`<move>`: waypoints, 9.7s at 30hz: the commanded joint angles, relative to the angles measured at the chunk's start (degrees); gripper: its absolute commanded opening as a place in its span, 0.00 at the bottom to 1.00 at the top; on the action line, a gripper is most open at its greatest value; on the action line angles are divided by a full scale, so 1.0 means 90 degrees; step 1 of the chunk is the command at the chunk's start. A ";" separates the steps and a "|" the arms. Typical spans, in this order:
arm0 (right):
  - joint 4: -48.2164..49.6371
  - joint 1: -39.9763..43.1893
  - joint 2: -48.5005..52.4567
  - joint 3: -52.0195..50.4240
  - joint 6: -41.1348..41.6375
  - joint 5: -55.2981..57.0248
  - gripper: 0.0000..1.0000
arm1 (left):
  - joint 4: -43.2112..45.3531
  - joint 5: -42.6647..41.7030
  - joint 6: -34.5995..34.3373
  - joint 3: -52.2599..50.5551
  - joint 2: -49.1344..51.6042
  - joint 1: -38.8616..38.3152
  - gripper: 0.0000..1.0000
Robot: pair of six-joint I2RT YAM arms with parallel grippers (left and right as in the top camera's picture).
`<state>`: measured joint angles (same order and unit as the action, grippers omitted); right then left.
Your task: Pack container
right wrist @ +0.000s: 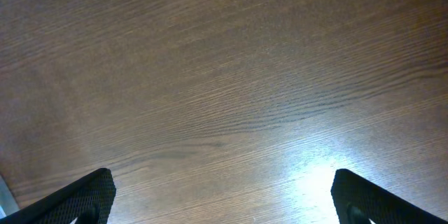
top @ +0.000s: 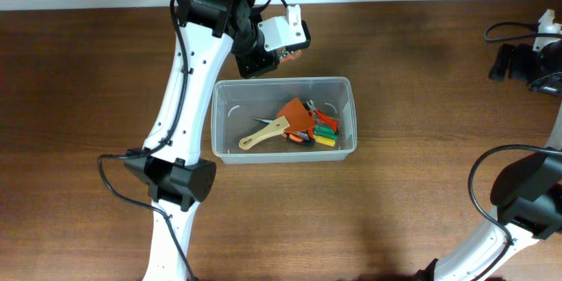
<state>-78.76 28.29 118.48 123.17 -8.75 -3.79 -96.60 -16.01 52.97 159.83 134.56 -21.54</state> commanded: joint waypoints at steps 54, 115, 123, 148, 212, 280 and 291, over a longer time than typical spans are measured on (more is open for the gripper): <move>0.0019 -0.0017 0.0002 -0.0034 0.0056 -0.0029 0.99 | 0.0607 0.0410 -0.0296 -0.2737 0.1010 -0.0019 0.48; 0.0022 -0.0017 0.0002 -0.0034 0.0056 -0.0029 0.99 | 0.2028 0.0797 -0.5078 -0.8029 -1.0035 0.1496 0.99; 0.0019 -0.0017 0.0002 -0.0034 0.0056 -0.0029 0.99 | 0.4838 0.0699 -0.6747 -1.1431 -1.0783 0.1496 0.99; 0.0019 -0.0017 0.0002 -0.0034 0.0056 -0.0029 0.99 | 0.5314 0.1615 -0.5345 -1.2361 -1.0134 0.1496 0.99; 0.0019 -0.0017 0.0002 -0.0034 0.0056 -0.0029 0.99 | 0.9906 0.1758 -0.5110 -1.7554 -1.4921 0.2414 0.99; 0.5265 -0.2448 -0.7038 -0.5945 0.0056 -0.0058 0.99 | 0.9906 0.1758 -0.5110 -1.7554 -1.4919 0.2412 0.99; 0.8223 -0.3361 -1.0280 -0.9231 0.0056 -0.0058 0.99 | 0.9906 0.1758 -0.5110 -1.7554 -1.4919 0.2414 0.99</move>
<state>-7.31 -0.73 30.28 46.15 -8.80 -4.19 -7.49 -0.58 6.28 2.24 0.84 -0.12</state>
